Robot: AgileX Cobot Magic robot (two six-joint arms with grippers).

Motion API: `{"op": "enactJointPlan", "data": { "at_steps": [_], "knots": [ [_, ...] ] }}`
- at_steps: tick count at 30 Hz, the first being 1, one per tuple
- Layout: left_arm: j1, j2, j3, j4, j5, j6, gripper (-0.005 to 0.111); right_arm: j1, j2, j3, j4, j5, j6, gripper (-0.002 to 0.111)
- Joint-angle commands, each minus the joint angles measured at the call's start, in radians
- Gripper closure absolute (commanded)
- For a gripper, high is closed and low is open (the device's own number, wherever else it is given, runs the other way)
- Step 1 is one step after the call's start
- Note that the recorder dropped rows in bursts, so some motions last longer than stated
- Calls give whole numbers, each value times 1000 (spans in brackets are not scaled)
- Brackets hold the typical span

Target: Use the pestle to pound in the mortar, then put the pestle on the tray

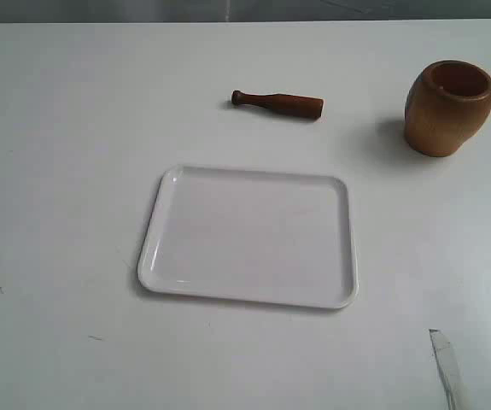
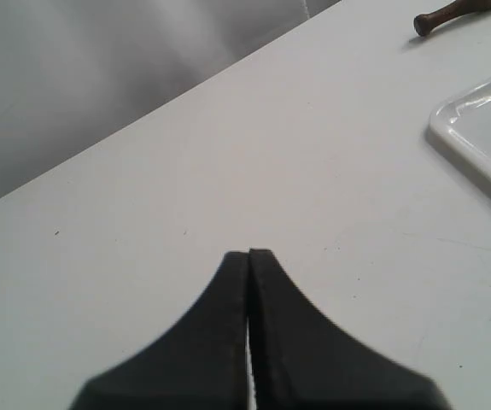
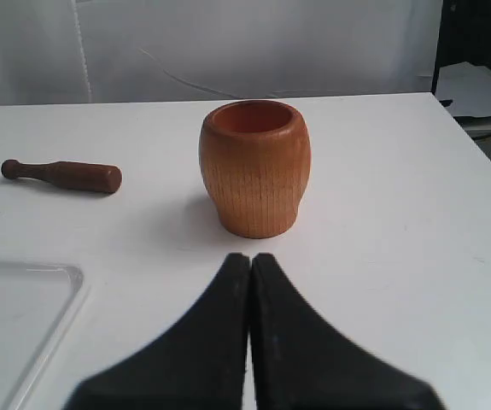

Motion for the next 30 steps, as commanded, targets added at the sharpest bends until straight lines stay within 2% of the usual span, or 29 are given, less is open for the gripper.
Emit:
{"op": "enactJointPlan", "data": {
  "at_steps": [1, 8, 17, 24, 27, 30],
  "knots": [
    [-8, -1, 1, -7, -3, -8, 107, 5, -4, 3, 5, -2, -3, 108],
    [-8, -1, 1, -7, -3, -8, 107, 5, -4, 3, -52, -63, -16, 108],
    [-8, -1, 1, -7, -3, -8, 107, 5, -4, 3, -48, -576, -10, 108],
    [-8, -1, 1, -7, -3, -8, 107, 5, -4, 3, -48, -755, -2, 108],
    [-8, -1, 1, -7, -3, -8, 107, 5, -4, 3, -44, -868, 75, 108],
    [-8, -1, 1, -7, -3, -8, 107, 5, -4, 3, -92, -961, 256, 108]
  ]
}}
